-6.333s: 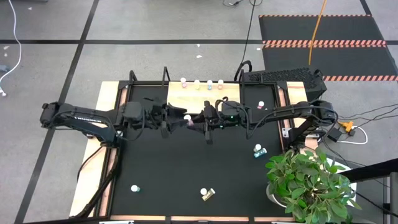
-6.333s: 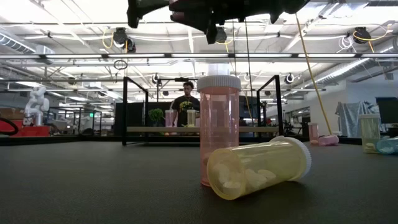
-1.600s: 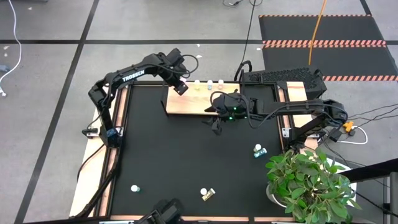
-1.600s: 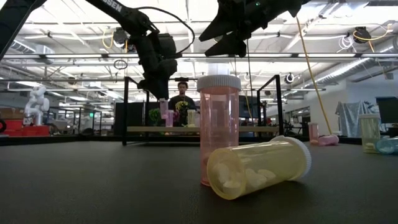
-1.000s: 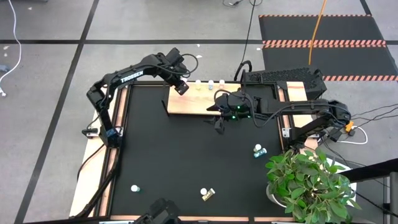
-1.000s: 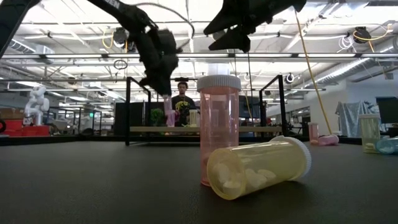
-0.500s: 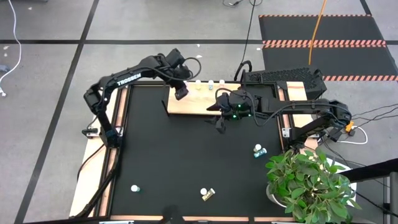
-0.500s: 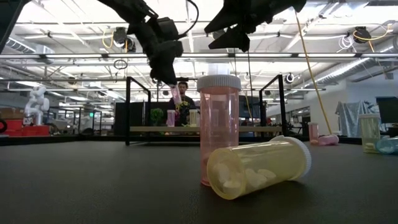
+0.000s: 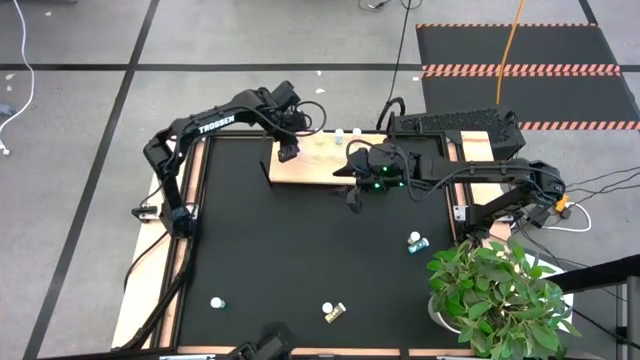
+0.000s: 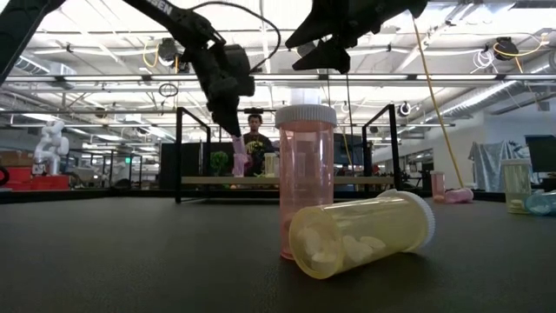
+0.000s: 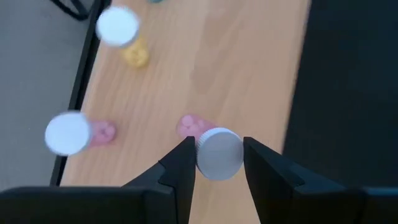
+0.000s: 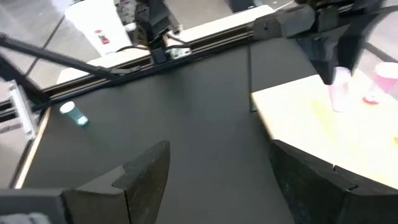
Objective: Pick and place medicine bottles onto shelf by color
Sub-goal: Put the bottom pink pill bottle on the shelf aligned with the other pink pill bottle
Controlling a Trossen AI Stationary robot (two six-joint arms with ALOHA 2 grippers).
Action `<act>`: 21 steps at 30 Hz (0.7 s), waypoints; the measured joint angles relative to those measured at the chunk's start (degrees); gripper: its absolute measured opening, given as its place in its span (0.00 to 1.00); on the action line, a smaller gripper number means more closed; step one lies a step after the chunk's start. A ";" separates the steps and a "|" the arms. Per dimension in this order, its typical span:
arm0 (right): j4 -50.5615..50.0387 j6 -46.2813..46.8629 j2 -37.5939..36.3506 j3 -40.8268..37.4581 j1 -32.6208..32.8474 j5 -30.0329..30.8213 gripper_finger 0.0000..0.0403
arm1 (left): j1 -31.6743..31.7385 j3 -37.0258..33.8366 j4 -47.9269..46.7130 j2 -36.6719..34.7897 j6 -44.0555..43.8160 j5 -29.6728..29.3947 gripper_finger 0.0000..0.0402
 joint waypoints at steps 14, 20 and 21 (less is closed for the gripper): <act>0.00 2.75 0.00 0.00 -0.76 0.57 0.67 | 0.58 0.00 -1.22 2.77 11.00 -4.54 0.32; 0.00 3.17 0.02 0.00 -0.76 1.84 0.67 | 0.93 0.00 -1.27 2.77 11.02 -4.54 0.32; 0.00 3.17 0.02 0.00 -0.76 1.84 0.67 | 0.93 0.00 -1.21 2.77 11.00 -4.54 0.32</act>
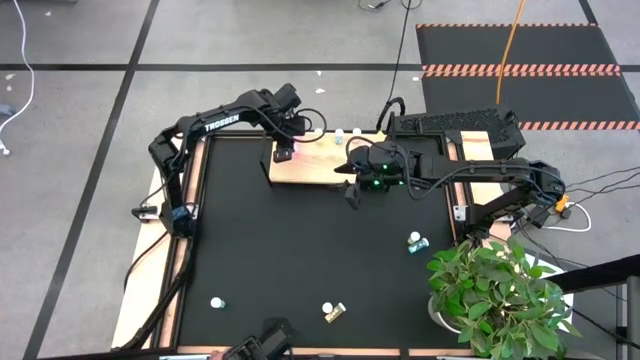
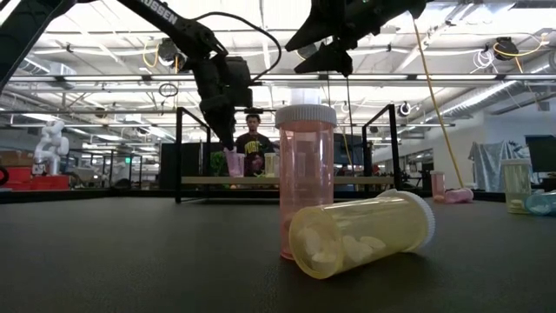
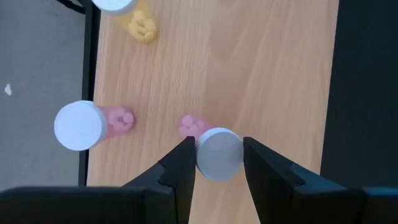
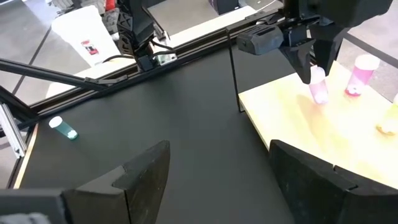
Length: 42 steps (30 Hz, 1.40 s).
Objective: Pick and place medicine bottles onto shelf by color
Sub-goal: Put the bottom pink pill bottle on the shelf aligned with the other pink pill bottle
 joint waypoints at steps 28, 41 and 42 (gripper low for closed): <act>-0.01 2.26 0.01 0.00 0.13 -0.09 0.67 | 0.28 -0.04 -0.33 0.35 -2.99 -0.07 0.32; 0.00 3.02 0.02 0.00 0.13 -0.20 0.67 | 0.28 -0.04 0.28 0.33 -6.14 -2.01 0.55; 0.00 3.02 0.02 0.00 0.13 -0.22 0.67 | 0.28 -0.04 0.27 0.33 -6.14 -2.01 0.57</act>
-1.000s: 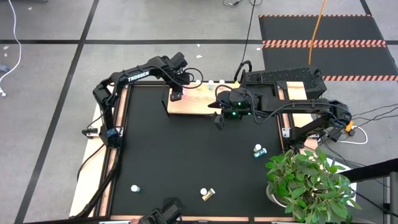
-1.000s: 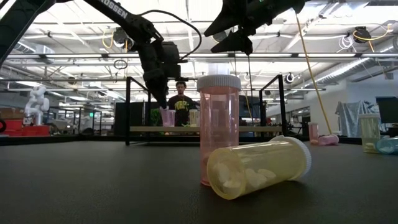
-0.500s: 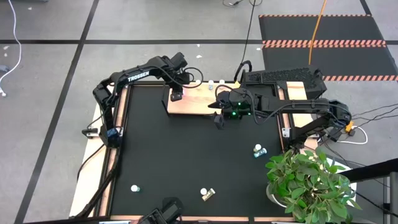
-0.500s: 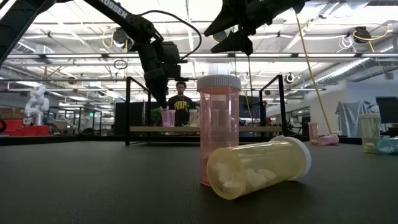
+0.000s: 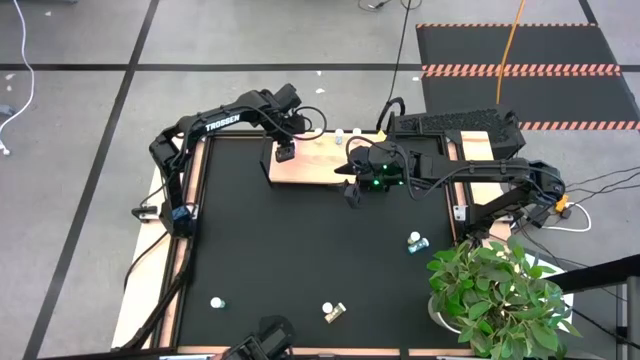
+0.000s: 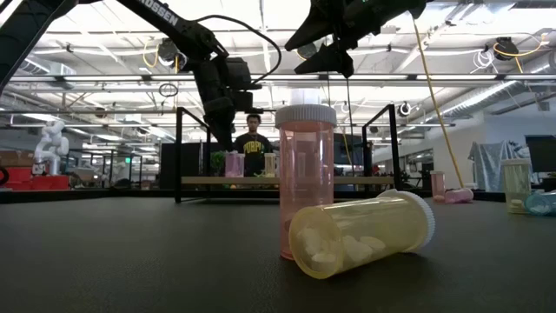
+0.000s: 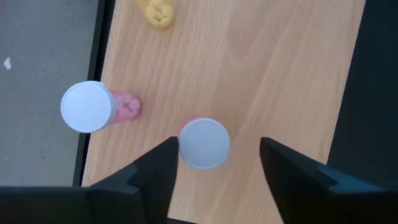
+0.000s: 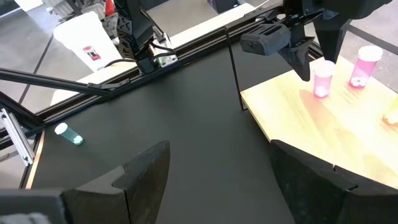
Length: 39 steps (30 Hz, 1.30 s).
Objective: Pick and place medicine bottles onto shelf by color
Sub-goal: Put the bottom pink pill bottle on the shelf aligned with the other pink pill bottle, then put the bottom yellow pill bottle on the shelf aligned with the other yellow pill bottle
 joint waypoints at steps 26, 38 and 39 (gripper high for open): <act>-4.94 -2.93 0.00 0.00 -0.89 1.66 0.67 | -2.11 0.00 -1.98 -16.81 -3.29 -11.37 0.77; 0.38 2.43 0.97 0.72 0.38 -9.83 0.61 | -15.25 0.04 -4.59 -36.10 -23.07 -8.58 0.77; -0.43 3.98 1.44 0.83 0.41 -11.72 0.60 | -16.75 0.07 -5.69 -37.10 -25.70 -8.49 0.77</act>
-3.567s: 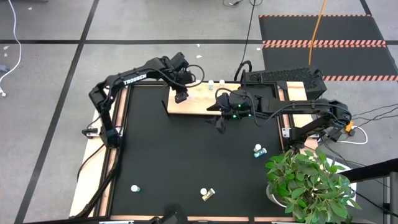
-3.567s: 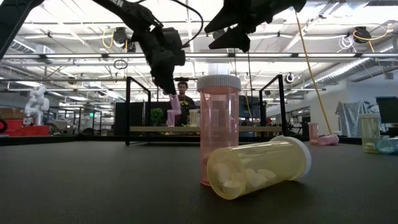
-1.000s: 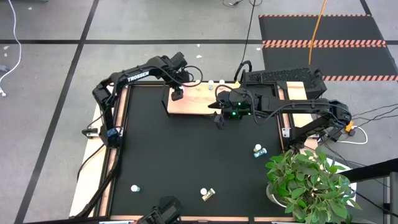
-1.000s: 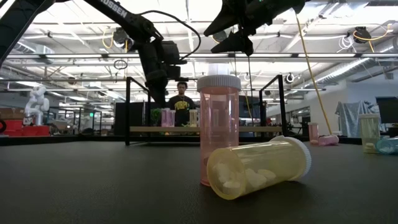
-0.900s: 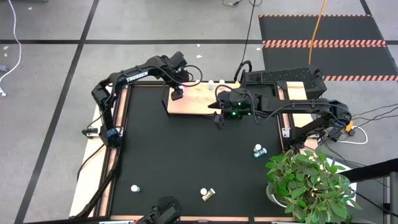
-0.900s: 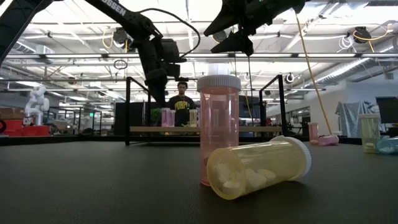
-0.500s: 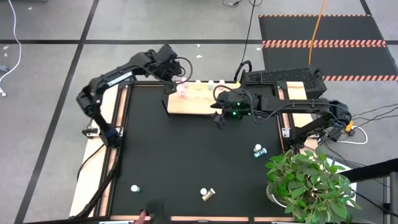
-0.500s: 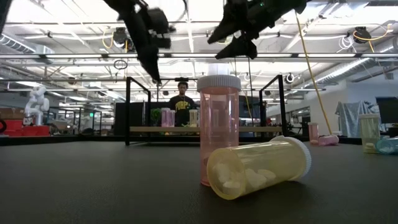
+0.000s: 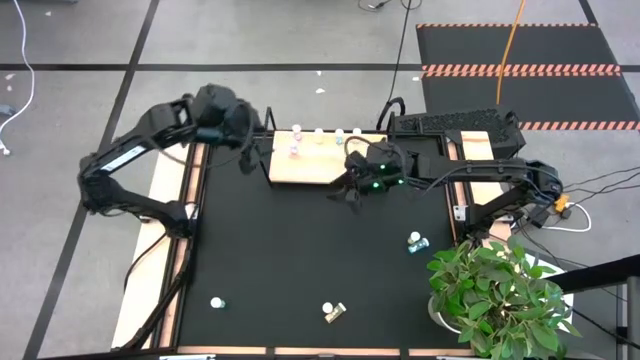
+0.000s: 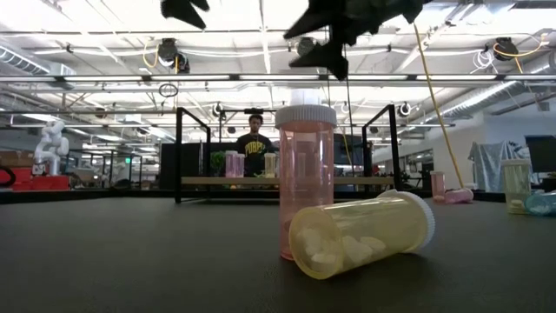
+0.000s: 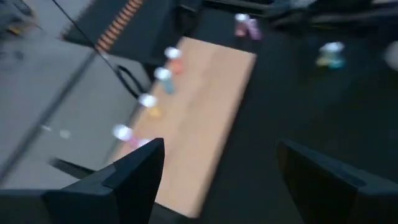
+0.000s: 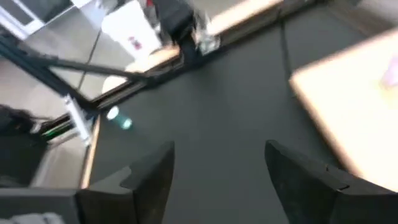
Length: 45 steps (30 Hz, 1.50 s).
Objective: Pick and place medicine bottles onto shelf by color
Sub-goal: Put the bottom yellow pill bottle on the shelf aligned with the other yellow pill bottle
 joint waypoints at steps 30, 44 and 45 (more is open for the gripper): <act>-63.61 22.74 2.78 7.28 21.88 13.91 0.50 | -46.01 -30.04 34.35 -1.17 -57.88 -15.24 0.77; -31.35 12.17 -6.68 -2.97 30.28 13.52 0.50 | -61.57 -37.31 53.59 11.42 -65.44 -24.89 0.60; -23.86 10.45 -6.07 -4.86 31.44 13.18 0.50 | -62.75 -37.23 54.48 13.20 -64.66 -24.96 0.58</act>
